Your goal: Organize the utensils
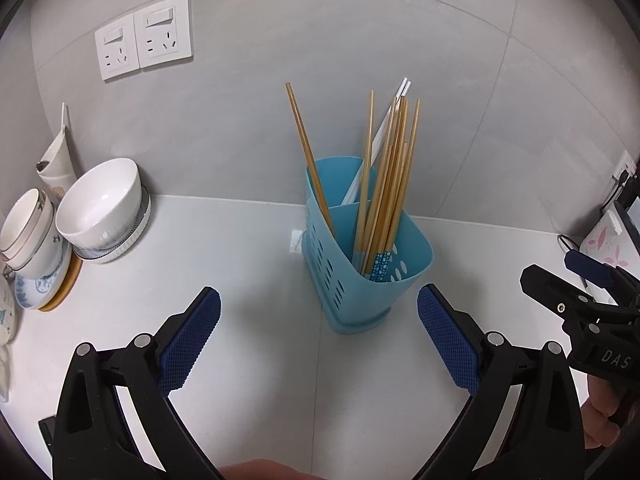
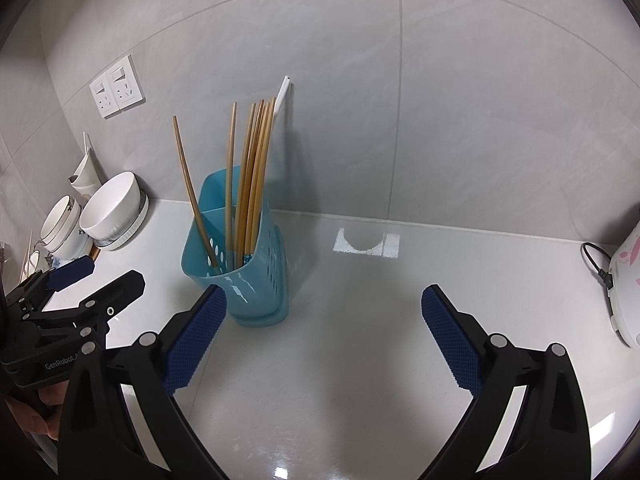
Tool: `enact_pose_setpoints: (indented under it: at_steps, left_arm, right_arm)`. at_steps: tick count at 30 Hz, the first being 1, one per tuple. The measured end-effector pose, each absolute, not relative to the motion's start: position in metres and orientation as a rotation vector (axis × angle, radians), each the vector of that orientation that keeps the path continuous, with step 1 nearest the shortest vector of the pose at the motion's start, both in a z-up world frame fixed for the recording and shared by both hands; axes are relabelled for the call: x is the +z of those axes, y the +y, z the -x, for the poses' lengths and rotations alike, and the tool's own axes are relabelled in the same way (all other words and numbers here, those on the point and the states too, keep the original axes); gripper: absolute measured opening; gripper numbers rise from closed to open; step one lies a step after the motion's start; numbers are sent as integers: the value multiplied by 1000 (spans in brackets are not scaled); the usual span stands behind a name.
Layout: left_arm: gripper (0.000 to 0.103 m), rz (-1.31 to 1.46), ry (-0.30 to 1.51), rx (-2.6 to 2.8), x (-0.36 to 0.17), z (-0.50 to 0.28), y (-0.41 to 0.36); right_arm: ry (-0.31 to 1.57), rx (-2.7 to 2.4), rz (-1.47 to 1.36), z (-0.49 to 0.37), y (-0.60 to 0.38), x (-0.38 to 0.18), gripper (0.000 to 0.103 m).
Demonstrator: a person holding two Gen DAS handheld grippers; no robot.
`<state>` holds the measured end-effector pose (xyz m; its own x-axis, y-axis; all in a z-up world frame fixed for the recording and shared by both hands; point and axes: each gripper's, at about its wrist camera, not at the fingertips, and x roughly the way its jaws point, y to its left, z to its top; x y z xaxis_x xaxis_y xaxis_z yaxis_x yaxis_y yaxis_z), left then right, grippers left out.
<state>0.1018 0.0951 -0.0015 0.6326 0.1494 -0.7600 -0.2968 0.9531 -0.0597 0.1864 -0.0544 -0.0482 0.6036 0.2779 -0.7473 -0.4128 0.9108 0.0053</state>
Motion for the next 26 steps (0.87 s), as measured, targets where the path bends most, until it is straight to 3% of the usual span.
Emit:
enact_pose_setpoints:
  at_steps: [26]
  left_arm:
    - [97, 179, 855, 244, 1, -102, 91]
  right_arm:
    - [838, 407, 170, -185, -53, -47, 94]
